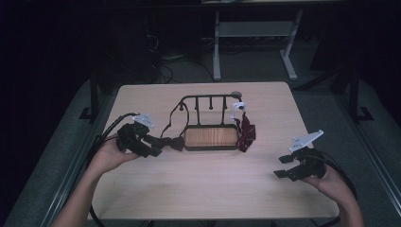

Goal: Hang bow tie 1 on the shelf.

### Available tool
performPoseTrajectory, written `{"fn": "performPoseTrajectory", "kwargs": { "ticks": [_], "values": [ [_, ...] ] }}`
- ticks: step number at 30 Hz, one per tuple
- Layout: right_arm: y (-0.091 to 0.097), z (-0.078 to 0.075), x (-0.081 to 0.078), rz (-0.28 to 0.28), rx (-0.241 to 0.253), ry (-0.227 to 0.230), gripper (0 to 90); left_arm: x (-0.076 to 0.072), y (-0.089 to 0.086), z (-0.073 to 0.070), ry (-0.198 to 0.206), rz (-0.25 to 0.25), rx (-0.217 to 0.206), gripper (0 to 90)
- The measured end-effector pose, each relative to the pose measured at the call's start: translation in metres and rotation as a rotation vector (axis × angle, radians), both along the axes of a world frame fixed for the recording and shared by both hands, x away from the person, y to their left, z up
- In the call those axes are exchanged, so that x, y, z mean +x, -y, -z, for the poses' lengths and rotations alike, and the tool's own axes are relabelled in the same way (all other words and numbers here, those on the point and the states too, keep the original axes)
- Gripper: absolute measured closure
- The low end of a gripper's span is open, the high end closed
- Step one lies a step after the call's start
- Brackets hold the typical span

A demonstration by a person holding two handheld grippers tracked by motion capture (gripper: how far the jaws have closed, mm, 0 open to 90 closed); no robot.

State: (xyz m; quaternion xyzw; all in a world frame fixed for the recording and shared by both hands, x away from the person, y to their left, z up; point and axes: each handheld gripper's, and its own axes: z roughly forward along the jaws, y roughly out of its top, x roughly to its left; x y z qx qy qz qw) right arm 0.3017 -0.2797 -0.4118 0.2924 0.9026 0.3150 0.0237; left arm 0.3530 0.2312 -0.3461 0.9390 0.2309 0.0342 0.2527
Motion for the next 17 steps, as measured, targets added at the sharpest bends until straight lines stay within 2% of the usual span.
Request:
{"fn": "performPoseTrajectory", "kwargs": {
  "ticks": [8, 9, 17],
  "values": [
    [0.000, 0.000, -0.001, -0.002, 0.000, 0.000, 36.7, -0.008, 0.000, 0.012, -0.001, 0.008, 0.008, 40.0],
    [0.001, 0.001, 0.000, -0.006, 0.001, 0.004, 36.8, -0.009, 0.000, 0.013, -0.004, 0.003, -0.001, 40.0],
    [0.001, 0.002, 0.000, -0.005, 0.000, 0.002, 36.8, -0.021, -0.005, 0.024, 0.017, -0.003, -0.005, 38.0]
  ]
}}
